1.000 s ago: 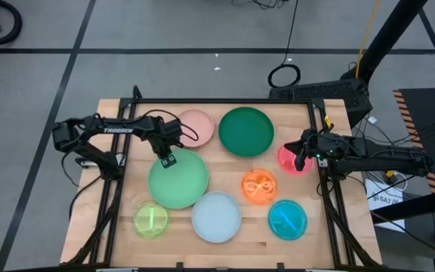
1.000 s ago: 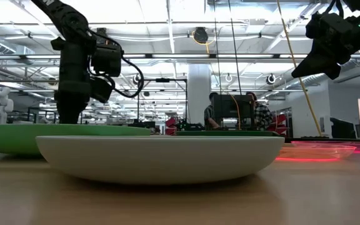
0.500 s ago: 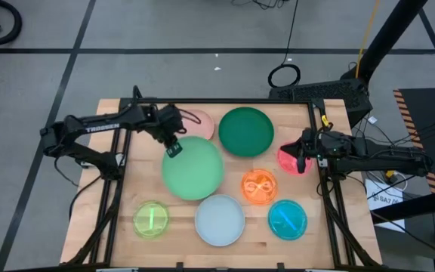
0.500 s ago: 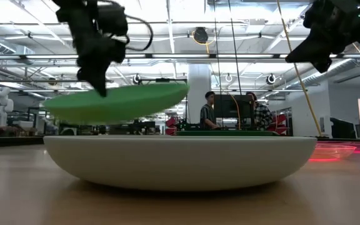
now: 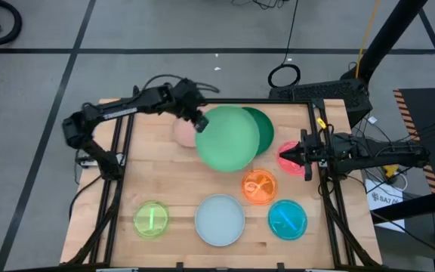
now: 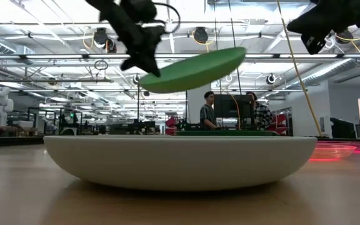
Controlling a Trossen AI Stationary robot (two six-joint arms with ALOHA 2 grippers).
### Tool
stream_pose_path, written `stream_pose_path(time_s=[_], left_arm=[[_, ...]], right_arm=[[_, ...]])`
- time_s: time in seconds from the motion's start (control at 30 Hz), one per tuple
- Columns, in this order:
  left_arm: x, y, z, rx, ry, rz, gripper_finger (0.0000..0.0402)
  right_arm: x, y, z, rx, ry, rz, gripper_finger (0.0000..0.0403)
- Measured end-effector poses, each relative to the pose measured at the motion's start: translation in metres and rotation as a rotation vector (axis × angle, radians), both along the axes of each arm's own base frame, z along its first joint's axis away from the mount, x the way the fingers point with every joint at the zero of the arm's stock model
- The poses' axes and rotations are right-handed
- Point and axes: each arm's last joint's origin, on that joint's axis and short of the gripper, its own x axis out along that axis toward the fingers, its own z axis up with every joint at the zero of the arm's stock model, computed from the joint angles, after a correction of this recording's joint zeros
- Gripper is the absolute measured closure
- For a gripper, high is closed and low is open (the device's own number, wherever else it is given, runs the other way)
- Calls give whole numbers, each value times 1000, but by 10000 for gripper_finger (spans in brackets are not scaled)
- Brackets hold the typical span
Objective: Stack plastic plates
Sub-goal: Stack the green plate on top of the dark green plate
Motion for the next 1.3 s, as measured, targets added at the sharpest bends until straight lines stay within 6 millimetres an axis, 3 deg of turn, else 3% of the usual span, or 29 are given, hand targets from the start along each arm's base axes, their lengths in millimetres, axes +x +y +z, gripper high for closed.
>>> stream_pose_path(time_s=[0.37,0.67,0.83,1.1,1.3], left_arm=[[67,68,-27,-31,60,68,392],[102,88,-40,-54,115,55,379],[107,91,-50,-70,140,64,374],[104,93,-49,-65,151,46,369],[102,88,-51,-97,184,21,316]], right_arm=[[0,7,0,-13,-2,65,387],[-2,11,-5,20,51,60,387],[-2,13,-5,26,54,59,387],[1,15,-7,22,75,62,387],[2,14,-8,16,84,47,387]])
